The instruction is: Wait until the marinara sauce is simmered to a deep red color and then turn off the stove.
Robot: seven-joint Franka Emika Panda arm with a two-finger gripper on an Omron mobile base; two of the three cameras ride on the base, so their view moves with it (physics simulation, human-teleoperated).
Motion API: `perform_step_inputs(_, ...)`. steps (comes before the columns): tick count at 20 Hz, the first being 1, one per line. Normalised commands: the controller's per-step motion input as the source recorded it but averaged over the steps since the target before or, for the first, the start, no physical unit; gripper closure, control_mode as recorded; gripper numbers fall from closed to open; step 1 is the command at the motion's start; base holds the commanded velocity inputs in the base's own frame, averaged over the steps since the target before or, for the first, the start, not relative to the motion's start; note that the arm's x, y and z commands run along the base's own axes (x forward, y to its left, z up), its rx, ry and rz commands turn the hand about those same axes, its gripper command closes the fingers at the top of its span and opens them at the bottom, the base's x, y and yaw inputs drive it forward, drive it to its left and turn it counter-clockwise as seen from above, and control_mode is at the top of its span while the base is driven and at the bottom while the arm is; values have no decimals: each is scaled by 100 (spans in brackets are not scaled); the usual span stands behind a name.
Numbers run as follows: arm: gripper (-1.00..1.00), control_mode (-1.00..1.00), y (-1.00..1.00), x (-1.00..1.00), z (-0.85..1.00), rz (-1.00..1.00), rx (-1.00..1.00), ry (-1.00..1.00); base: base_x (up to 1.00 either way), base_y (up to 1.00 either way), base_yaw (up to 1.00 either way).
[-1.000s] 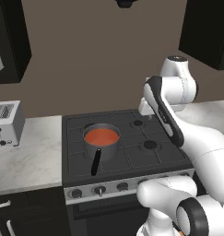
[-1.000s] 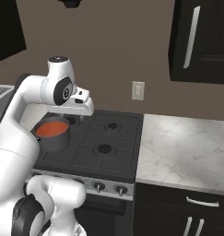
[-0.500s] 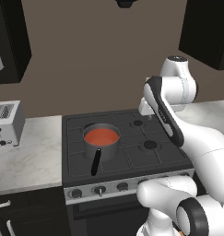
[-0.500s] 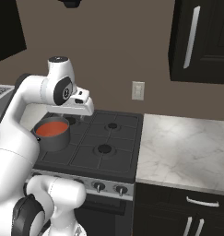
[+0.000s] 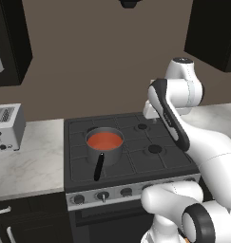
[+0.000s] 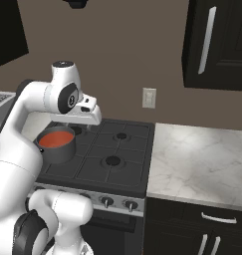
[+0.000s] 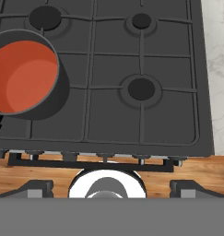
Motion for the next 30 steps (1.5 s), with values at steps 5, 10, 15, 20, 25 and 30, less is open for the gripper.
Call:
perform_step_inputs(5,-100,-100,0,0,0,0,0,0,0,0,0)
perform_step_inputs(10,-100,-100,0,0,0,0,0,0,0,0,0)
perform_step_inputs(15,-100,-100,0,0,0,0,0,0,0,0,0)
perform_step_inputs(20,-100,-100,0,0,0,0,0,0,0,0,0)
perform_step_inputs(25,-100,-100,0,0,0,0,0,0,0,0,0)
perform_step_inputs(30,-100,-100,0,0,0,0,0,0,0,0,0)
